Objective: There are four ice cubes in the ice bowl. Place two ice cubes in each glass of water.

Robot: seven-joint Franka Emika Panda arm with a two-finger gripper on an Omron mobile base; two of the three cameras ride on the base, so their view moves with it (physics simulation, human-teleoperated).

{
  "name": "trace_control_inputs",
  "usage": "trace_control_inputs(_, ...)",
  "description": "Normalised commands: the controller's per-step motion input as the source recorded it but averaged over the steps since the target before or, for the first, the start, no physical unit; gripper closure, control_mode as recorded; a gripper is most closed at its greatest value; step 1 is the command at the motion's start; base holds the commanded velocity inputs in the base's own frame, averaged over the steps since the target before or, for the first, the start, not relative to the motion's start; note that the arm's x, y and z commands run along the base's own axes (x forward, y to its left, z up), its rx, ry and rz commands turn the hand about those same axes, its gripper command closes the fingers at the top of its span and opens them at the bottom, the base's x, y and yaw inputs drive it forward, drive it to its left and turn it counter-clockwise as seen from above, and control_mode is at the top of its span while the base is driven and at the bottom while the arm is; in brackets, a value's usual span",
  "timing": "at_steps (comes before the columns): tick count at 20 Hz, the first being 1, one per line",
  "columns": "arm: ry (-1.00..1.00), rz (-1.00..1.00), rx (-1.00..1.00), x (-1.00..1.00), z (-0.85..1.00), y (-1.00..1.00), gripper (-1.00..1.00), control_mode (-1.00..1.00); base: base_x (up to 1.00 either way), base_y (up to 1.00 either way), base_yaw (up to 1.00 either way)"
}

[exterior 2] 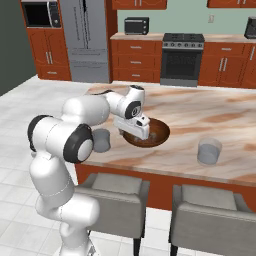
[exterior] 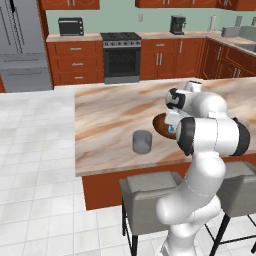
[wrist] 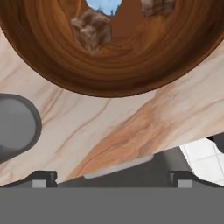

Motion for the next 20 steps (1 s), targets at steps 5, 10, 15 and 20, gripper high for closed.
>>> trace_control_inputs(5,0.02,-0.02,0.0,0.25,-0.23,0.0,-1.0,-1.0,0.0,0.0,0.0)
trace_control_inputs(10,0.01,-0.03,0.0,0.29,-0.18,0.0,-1.0,-1.0,0.0,0.0,0.0)
trace_control_inputs(15,0.03,-0.03,0.0,0.34,-0.12,0.0,-1.0,-1.0,0.0,0.0,0.0)
trace_control_inputs(20,0.05,-0.03,0.0,0.35,-0.15,0.0,-1.0,-1.0,0.0,0.0,0.0)
